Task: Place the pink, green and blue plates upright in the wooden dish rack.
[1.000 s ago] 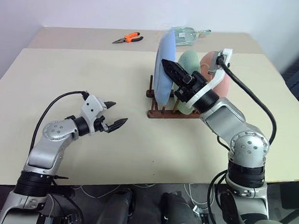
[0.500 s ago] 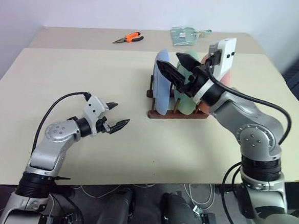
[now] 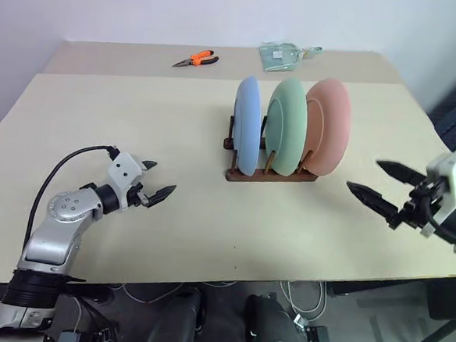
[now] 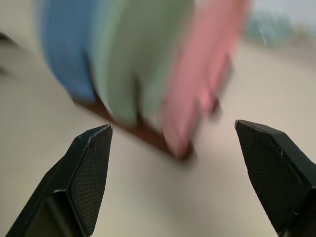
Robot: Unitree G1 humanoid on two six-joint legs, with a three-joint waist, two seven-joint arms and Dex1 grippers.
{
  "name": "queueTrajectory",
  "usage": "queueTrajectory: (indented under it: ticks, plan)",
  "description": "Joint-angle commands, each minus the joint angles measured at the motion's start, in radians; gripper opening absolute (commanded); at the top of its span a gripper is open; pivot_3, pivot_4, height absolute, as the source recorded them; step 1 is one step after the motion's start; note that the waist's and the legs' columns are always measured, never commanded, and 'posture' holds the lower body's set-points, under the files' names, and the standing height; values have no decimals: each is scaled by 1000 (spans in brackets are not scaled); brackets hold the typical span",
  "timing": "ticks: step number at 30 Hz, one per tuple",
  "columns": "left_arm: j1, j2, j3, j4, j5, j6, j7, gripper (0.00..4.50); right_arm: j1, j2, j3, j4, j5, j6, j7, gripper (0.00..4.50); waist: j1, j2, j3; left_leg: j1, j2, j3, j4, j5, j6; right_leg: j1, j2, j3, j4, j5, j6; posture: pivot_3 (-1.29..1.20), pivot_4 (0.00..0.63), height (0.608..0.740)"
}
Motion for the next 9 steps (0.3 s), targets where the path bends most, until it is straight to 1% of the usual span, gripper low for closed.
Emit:
queueTrajectory:
  ticks: [1,5,9]
  plan:
    - [9,8,20,-3,18,-43,8,4018,-45,8,54,65,-110,-113,8,4046,1,0,0,0,0,0,0,0,0,0,0,0,0,0,0,0,150,719]
    - [37,1,24,-27,22,-46,24,4018,-92,47,113,174,-186,-203,19,4046,8,0,0,0,0,0,0,0,0,0,0,0,-1,0,0,0,150,719]
    - [61,-8,40,-60,12,-32,54,4018,-130,57,182,277,-281,-295,35,4046,11,0,0,-1,0,0,0,0,0,0,0,0,-1,0,0,0,150,719]
